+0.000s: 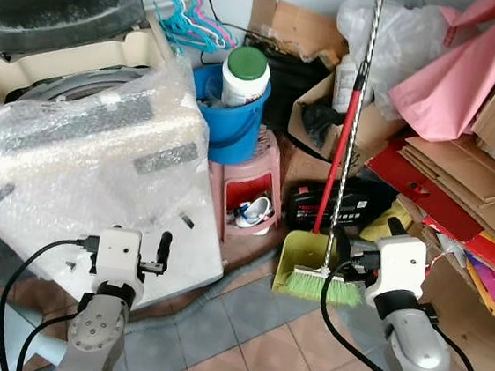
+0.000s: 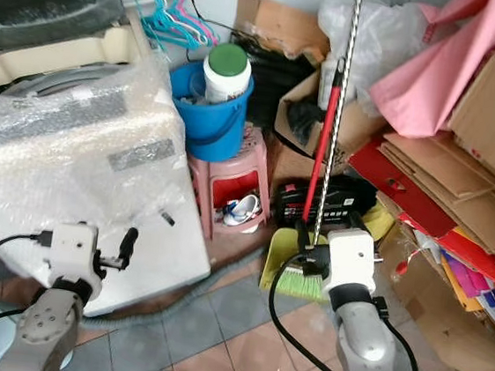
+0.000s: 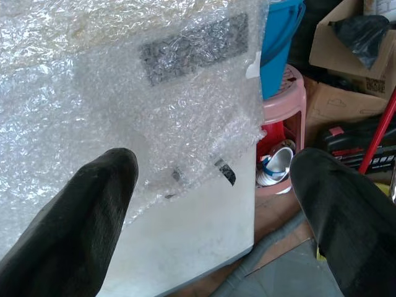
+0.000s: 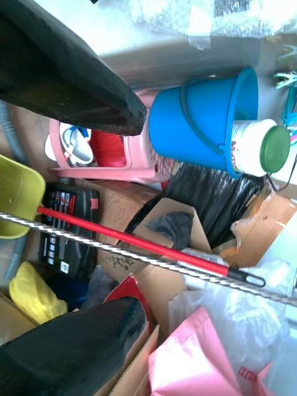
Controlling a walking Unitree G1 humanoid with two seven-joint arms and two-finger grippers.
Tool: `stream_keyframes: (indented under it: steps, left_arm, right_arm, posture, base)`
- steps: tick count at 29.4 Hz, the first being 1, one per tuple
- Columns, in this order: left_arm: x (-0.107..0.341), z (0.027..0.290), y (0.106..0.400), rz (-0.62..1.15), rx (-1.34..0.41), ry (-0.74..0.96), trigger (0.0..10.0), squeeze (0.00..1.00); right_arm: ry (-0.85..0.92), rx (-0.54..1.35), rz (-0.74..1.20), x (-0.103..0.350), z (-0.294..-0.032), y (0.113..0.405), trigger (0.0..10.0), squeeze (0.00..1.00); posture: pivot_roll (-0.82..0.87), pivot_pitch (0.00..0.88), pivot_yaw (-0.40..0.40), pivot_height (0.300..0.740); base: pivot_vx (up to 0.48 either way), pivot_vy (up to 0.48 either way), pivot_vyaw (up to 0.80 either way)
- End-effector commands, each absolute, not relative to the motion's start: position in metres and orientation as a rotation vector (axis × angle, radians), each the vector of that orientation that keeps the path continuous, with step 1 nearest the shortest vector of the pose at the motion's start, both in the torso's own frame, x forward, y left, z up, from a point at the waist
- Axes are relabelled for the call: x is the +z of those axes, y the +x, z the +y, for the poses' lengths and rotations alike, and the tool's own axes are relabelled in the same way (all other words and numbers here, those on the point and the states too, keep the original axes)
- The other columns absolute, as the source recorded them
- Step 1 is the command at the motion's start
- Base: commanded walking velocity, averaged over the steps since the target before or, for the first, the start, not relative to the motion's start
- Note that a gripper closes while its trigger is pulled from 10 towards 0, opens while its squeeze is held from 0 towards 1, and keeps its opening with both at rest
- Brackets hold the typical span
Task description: Clothes washing
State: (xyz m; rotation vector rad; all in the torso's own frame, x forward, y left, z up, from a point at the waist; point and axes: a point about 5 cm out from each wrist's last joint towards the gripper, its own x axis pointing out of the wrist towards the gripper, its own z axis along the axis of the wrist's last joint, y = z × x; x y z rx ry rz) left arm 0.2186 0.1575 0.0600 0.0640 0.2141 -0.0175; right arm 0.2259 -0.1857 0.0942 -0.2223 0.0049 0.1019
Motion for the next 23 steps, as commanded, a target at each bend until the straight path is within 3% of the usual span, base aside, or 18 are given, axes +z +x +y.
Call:
stream_keyframes:
  steps: [1,11,23]
  left_arm:
    - [0.059,0.166,0.22,0.232,0.006,0.076,10.0,0.0]
    - [0.065,0.163,0.23,0.217,0.005,0.061,10.0,0.0]
    - [0.057,0.16,0.224,0.245,0.017,-0.008,10.0,0.0]
  right_arm:
    - [-0.195,0.15,-0.022,0.097,-0.172,0.231,10.0,0.0]
    - [-0.189,0.164,-0.042,0.101,-0.172,0.239,10.0,0.0]
    - [-0.161,0.161,-0.03,0.099,-0.173,0.237,10.0,0.0]
  posture:
    - [-0.08,0.0,0.072,0.74]
    - [-0.07,0.0,0.074,0.74]
    - [-0.07,0.0,0.07,0.74]
  base:
    - [0.0,0.0,0.79]
    - [0.0,0.0,0.78]
    - [0.0,0.48,0.06]
